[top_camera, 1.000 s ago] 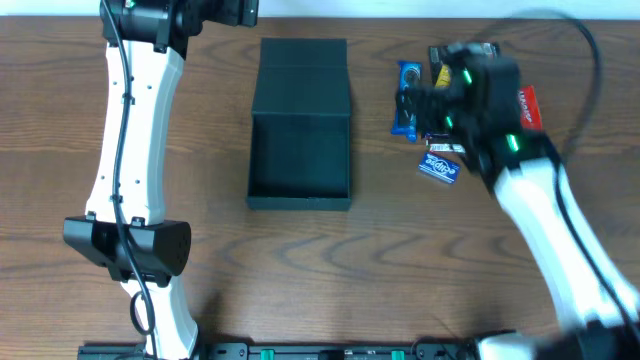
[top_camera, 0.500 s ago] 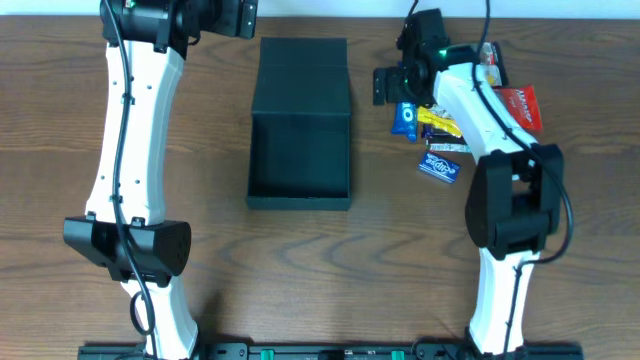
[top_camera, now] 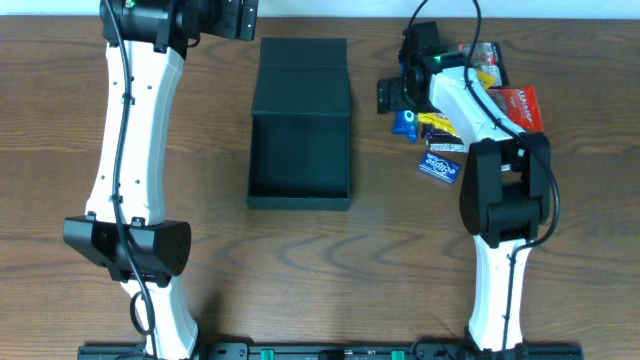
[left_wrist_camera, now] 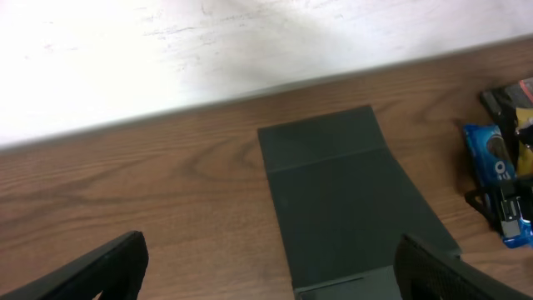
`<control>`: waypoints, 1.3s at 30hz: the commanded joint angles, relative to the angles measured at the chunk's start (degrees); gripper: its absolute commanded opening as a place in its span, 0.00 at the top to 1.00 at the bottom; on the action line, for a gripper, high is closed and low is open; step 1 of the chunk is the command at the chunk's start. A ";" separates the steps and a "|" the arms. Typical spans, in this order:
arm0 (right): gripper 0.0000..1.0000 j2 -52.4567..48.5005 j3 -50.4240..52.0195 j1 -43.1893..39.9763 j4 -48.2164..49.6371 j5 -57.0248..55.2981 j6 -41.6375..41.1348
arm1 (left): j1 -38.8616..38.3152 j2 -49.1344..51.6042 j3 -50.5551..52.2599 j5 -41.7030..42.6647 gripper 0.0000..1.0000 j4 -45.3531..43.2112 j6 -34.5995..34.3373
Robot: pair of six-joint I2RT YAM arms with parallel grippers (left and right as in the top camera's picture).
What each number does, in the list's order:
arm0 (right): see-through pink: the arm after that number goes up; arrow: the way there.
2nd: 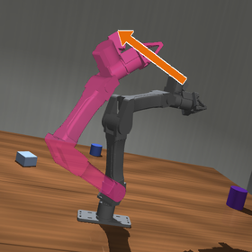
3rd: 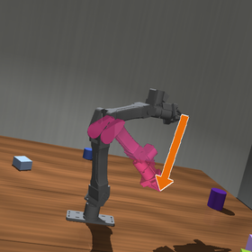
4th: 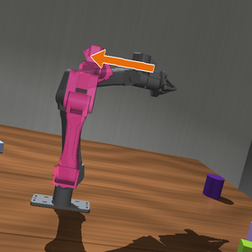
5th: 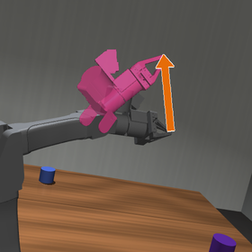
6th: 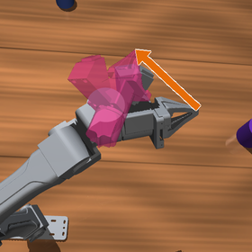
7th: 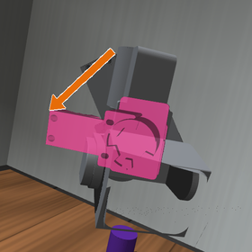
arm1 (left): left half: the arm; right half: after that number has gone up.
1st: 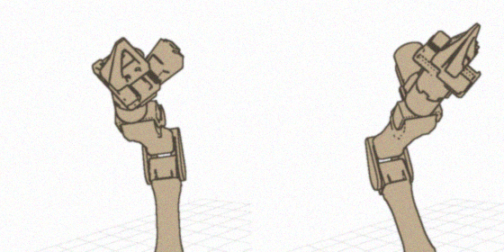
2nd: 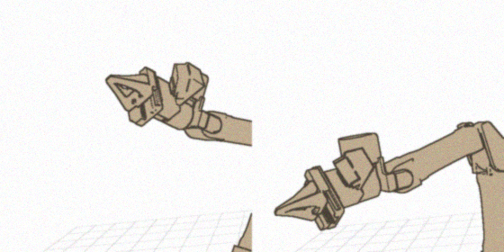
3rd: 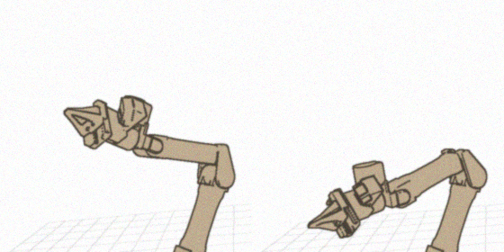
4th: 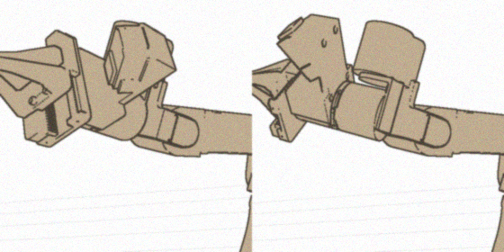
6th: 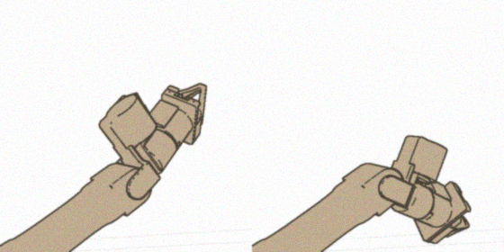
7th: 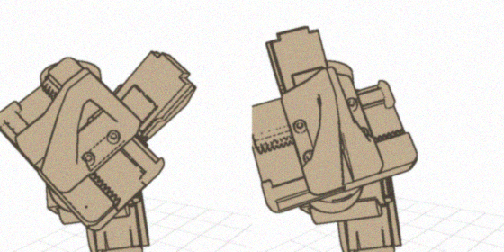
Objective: Pack container
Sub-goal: 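Grasp the blue Oreo pack with the right gripper and lift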
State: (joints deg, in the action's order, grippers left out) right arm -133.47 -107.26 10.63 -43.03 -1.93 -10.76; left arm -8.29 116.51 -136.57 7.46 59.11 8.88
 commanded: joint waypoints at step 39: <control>0.53 -3.26 -1.84 -0.48 3.63 -0.50 0.11 | 0.13 0.37 0.46 -0.42 0.05 0.70 0.35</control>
State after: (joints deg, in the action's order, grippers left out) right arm -136.07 -107.50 10.61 -39.20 -2.37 -10.26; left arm -8.29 116.51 -136.57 7.46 59.64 8.86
